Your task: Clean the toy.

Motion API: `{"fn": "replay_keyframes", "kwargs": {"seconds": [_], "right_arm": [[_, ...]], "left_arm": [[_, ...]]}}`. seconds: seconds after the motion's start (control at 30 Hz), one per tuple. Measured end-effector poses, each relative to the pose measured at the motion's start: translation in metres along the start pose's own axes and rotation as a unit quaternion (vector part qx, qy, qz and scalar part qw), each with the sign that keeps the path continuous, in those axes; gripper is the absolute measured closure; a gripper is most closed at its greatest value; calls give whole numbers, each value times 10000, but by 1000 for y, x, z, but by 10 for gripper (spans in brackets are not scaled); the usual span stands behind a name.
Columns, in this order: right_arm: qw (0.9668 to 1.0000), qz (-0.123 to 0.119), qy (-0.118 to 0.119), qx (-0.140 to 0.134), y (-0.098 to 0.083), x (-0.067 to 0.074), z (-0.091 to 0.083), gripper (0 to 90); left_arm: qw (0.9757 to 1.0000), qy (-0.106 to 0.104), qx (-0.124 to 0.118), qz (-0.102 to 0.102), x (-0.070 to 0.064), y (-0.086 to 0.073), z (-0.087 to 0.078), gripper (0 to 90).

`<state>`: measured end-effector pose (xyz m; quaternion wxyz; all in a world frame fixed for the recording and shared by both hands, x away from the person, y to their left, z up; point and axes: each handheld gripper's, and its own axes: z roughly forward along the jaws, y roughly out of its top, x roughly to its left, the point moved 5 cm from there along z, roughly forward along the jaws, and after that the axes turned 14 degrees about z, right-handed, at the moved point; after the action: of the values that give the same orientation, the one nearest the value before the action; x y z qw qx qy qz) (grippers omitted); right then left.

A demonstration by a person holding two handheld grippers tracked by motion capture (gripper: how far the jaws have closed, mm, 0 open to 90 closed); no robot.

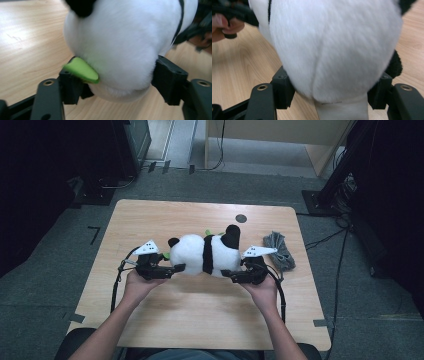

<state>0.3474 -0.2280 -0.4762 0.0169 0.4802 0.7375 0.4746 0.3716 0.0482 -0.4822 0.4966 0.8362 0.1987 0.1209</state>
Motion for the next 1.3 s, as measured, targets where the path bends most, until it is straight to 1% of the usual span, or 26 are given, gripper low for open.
{"fn": "replay_keyframes", "kwargs": {"seconds": [0.03,0.07,0.1,0.13,0.17,0.2,0.23,0.27,0.3,0.33,0.37,0.4,0.53,0.57,0.6,0.63,0.67,0.7,0.73,0.77,0.87,1.0,1.07,1.17,1.23,1.3], "right_arm": [[10000,0,0,0,0,0,0,356],[10000,51,13,-27,1,0,-1,355],[9997,209,30,-84,2,0,-2,356],[9995,282,39,-109,3,0,-3,359],[9995,282,39,-109,3,0,-3,359],[9989,440,73,-130,5,0,-5,361],[9989,440,73,-130,5,0,-5,361],[9985,523,81,-142,6,1,-7,361],[9980,604,90,-172,7,1,-8,356],[9978,623,89,-194,7,1,-9,349],[9982,564,72,-199,8,2,-9,343],[9990,412,16,-179,8,4,-8,322],[9995,302,-26,-114,8,6,-6,292],[9994,326,9,-108,9,6,-6,273],[9993,365,33,-111,9,7,-6,272],[9993,365,33,-111,9,7,-6,272],[9991,399,103,-126,10,8,-8,272],[9991,399,103,-126,10,8,-8,272],[9983,526,206,-137,11,10,-12,274],[9980,568,254,-141,11,11,-13,275],[9975,639,280,-83,10,13,-15,276],[9969,727,283,39,6,15,-15,276],[9966,768,294,89,4,17,-15,267],[9964,794,267,116,5,18,-13,235],[9966,781,177,187,4,18,-9,221],[9972,686,58,307,2,20,-5,188]], "left_arm": [[10000,0,0,0,0,0,0,286],[9999,48,69,94,-1,-1,1,286],[9998,82,104,176,-2,-1,2,266],[9995,106,135,247,-2,-2,2,262],[9994,106,151,290,-3,-2,2,262],[9994,74,143,298,-4,-2,2,260],[9995,30,126,293,-4,-2,2,260],[9995,15,121,303,-4,-2,2,260],[9995,5,116,283,-4,-2,2,260],[9996,-5,154,240,-4,-2,2,263],[9995,9,209,223,-4,-3,3,268],[9995,26,278,150,-3,-5,4,275],[9995,82,280,72,-1,-5,3,281],[9996,93,261,36,0,-5,2,284],[9996,92,228,-105,1,-4,0,288],[9996,92,228,-105,1,-4,0,294],[9993,52,217,-306,3,-4,-1,300],[9993,52,217,-306,3,-4,-1,305],[9990,34,218,-396,4,-4,-2,307],[9987,46,172,-469,4,-4,-4,308],[9988,81,153,-461,5,-4,-7,310],[9984,38,137,-549,5,-4,-11,312],[9979,14,120,-643,4,-4,-13,312],[9978,18,116,-647,4,-5,-13,310],[9978,50,204,-629,5,-6,-12,310],[9978,57,227,-626,5,-7,-12,308]]}}
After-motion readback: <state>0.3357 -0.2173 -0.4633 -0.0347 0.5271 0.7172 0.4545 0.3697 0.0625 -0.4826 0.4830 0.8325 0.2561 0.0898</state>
